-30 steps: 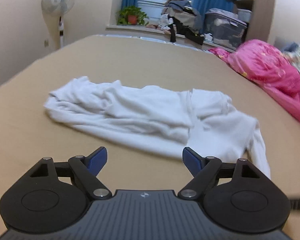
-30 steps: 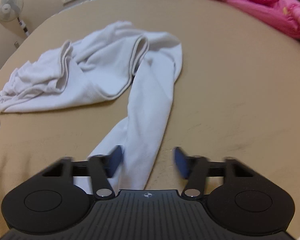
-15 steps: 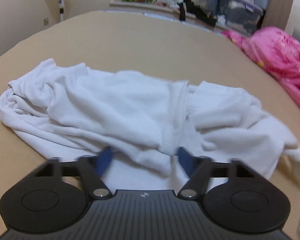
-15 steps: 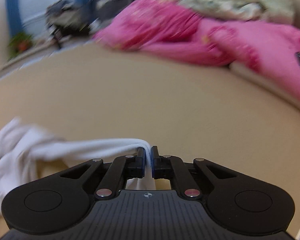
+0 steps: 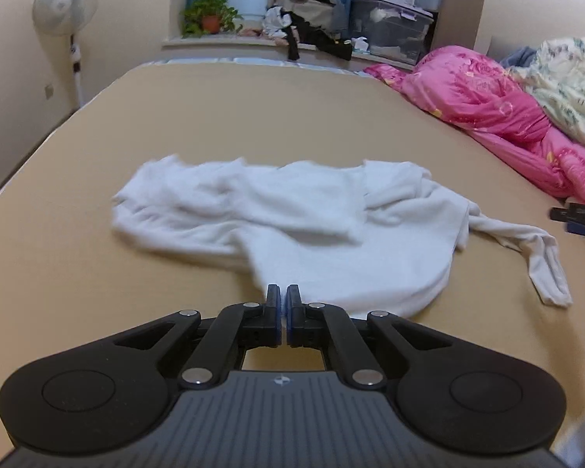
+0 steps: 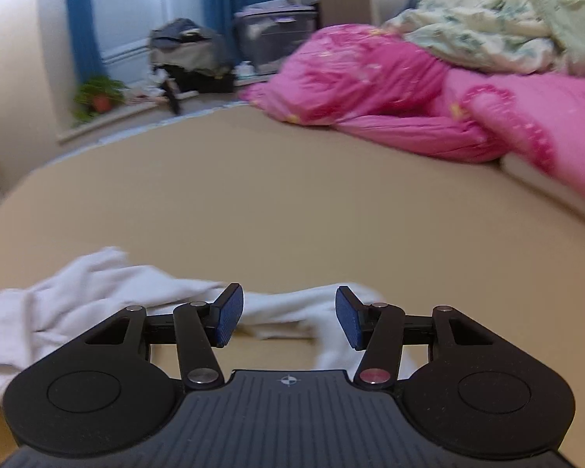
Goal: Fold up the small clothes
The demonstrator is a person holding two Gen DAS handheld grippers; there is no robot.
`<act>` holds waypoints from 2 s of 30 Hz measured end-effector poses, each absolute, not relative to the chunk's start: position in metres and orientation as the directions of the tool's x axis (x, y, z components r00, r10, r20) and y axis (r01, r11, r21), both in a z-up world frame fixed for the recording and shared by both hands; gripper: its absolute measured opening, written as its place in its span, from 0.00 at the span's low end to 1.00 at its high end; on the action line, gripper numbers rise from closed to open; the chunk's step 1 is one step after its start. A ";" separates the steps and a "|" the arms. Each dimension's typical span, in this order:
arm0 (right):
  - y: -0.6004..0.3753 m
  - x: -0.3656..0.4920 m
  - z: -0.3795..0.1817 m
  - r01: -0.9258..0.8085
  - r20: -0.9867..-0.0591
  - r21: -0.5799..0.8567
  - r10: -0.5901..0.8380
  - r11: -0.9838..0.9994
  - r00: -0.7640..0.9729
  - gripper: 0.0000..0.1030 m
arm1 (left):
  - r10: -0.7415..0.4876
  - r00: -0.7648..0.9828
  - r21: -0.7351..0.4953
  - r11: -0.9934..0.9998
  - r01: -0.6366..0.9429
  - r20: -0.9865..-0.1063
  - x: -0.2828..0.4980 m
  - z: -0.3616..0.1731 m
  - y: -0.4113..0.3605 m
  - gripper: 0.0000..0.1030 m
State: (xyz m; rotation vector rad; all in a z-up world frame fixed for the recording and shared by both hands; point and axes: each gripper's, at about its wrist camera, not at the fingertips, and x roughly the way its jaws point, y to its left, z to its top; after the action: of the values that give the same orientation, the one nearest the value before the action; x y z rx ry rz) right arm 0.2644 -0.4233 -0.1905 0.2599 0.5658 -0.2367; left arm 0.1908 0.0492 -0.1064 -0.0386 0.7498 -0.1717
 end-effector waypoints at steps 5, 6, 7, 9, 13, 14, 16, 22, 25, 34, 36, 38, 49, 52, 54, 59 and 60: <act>-0.395 0.274 -0.205 0.139 -0.547 0.203 -0.005 0.969 0.837 0.52 | -0.182 0.729 -0.186 0.980 0.077 -0.659 0.163 -0.123 0.096 0.03; -0.386 0.275 -0.210 0.097 -0.546 0.195 0.027 0.976 0.837 0.52 | -0.191 0.710 -0.222 0.974 0.050 -0.678 0.163 -0.129 0.099 0.03; -0.377 0.275 -0.214 0.052 -0.547 0.183 0.058 0.982 0.835 0.52 | -0.193 0.710 -0.233 0.971 0.042 -0.677 0.164 -0.129 0.099 0.03; -0.360 0.277 -0.219 -0.014 -0.558 0.154 0.099 0.988 0.824 0.52 | -0.199 0.746 -0.219 0.973 0.073 -0.636 0.165 -0.120 0.092 0.04; -0.347 0.286 -0.226 -0.047 -0.568 0.180 0.143 0.983 0.811 0.52 | -0.190 0.740 -0.213 0.975 0.065 -0.645 0.177 -0.124 0.089 0.26; -0.344 0.287 -0.228 -0.039 -0.575 0.183 0.139 0.982 0.806 0.52 | -0.194 0.733 -0.234 0.971 0.049 -0.652 0.180 -0.126 0.093 0.31; -0.345 0.294 -0.235 -0.020 -0.585 0.190 0.130 0.982 0.801 0.53 | -0.216 0.726 -0.285 0.958 0.029 -0.653 0.185 -0.129 0.102 0.33; -0.347 0.312 -0.245 -0.030 -0.563 0.216 0.150 0.976 0.813 0.54 | -0.217 0.661 -0.328 0.943 -0.048 -0.719 0.202 -0.151 0.110 0.54; -0.338 0.323 -0.247 -0.059 -0.552 0.189 0.156 0.980 0.819 0.55 | -0.235 0.621 -0.354 0.932 -0.074 -0.748 0.208 -0.165 0.109 0.54; -0.315 0.345 -0.259 -0.119 -0.571 0.157 0.188 0.980 0.799 0.15 | -0.206 0.569 -0.260 0.965 -0.016 -0.797 0.214 -0.190 0.086 0.34; -0.314 0.340 -0.255 -0.128 -0.571 0.159 0.197 0.979 0.797 0.10 | -0.200 0.565 -0.233 0.972 0.014 -0.800 0.215 -0.191 0.083 0.06; -0.315 0.327 -0.240 -0.129 -0.543 0.180 0.207 0.975 0.814 0.09 | -0.193 0.596 -0.222 0.975 0.026 -0.779 0.211 -0.183 0.084 0.04; -0.326 0.149 -0.107 -0.130 -0.455 0.154 0.187 0.979 0.871 0.07 | -0.289 0.786 -0.390 0.919 0.067 -0.546 0.106 -0.080 0.169 0.03; -0.324 0.102 -0.131 -0.185 -0.617 0.169 0.250 0.968 0.746 0.07 | -0.303 0.716 -0.408 0.912 0.027 -0.629 0.078 -0.090 0.190 0.03; -0.317 0.078 -0.161 -0.232 -0.723 0.159 0.273 0.960 0.634 0.07 | -0.294 0.625 -0.331 0.942 0.060 -0.723 0.063 -0.104 0.188 0.03; -0.313 0.041 -0.205 -0.330 -0.790 0.197 0.349 0.923 0.505 0.10 | -0.305 0.468 -0.249 0.952 0.179 -0.829 0.033 -0.131 0.194 0.01; -0.323 0.040 -0.205 -0.304 -0.773 0.228 0.362 0.925 0.522 0.12 | -0.328 0.468 -0.277 0.945 0.176 -0.821 0.030 -0.131 0.201 0.02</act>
State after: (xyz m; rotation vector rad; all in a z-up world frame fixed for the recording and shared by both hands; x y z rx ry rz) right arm 0.0403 -0.3226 -0.2051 0.0673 0.9412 0.3990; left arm 0.0300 0.2012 -0.1306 -0.1619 1.0398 -0.3106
